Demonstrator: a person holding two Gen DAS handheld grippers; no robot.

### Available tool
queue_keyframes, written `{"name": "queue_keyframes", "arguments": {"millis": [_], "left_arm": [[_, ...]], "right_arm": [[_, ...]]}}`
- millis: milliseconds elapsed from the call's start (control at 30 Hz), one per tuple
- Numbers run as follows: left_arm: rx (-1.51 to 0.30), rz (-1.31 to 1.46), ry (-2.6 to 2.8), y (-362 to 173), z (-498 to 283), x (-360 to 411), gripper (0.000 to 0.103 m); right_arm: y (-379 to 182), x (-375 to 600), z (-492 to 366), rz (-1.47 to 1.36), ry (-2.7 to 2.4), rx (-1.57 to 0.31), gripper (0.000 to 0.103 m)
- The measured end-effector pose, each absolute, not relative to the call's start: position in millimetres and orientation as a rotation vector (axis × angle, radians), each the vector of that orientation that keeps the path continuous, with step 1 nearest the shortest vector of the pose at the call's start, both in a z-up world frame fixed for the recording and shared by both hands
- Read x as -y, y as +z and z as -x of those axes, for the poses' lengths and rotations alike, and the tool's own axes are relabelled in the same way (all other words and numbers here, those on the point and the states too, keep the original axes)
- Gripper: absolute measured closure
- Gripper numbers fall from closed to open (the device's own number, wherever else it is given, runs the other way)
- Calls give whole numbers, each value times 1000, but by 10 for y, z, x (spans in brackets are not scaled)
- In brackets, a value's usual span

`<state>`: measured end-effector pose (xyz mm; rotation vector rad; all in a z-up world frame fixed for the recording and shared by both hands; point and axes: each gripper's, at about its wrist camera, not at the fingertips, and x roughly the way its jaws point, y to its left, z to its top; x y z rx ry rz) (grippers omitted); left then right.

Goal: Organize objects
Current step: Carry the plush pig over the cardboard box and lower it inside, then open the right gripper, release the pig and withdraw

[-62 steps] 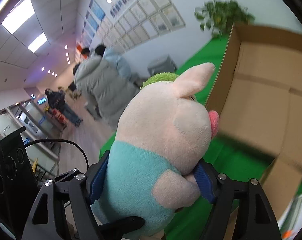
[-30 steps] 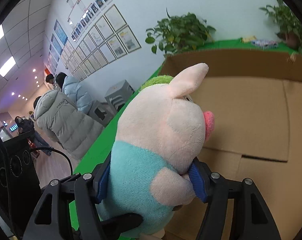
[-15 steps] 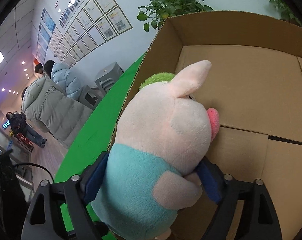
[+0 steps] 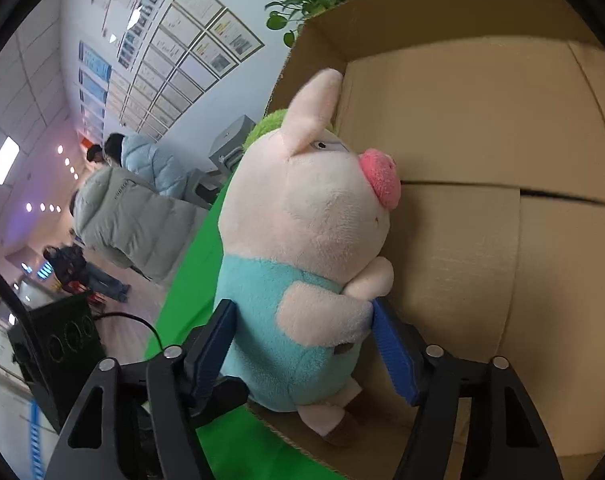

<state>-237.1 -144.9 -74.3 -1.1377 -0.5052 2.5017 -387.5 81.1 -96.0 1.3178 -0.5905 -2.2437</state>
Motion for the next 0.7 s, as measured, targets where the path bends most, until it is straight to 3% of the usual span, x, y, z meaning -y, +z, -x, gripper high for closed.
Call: {"name": "queue_keyframes", "arguments": {"millis": [133,300,400,500,567,700], "left_arm": [[494,1136,2519,-752,2302,1417,34],[463,1130,2537,-747,2270,1400,34],[433,1106,2612,-665,2162,1412,35],[390,996,2704,-447,1921,1396,32],[368,928,2753,-295,1757,1334,20],[182,777,2882,-28,1415,985,19]], "right_arm": [[-1078,-759,3815,-1352,-2197,676,41],[-1071,-672,3756,-1352,-2230,666,28],[-852,-730,3556,-1317,-2357,561,0],[-556,-800,3101,-1190,-2556,371,0],[-413,-844,2746,-1104,-2673,309,0],[-285,-932,2078,-1031,-2890,216,0]]}}
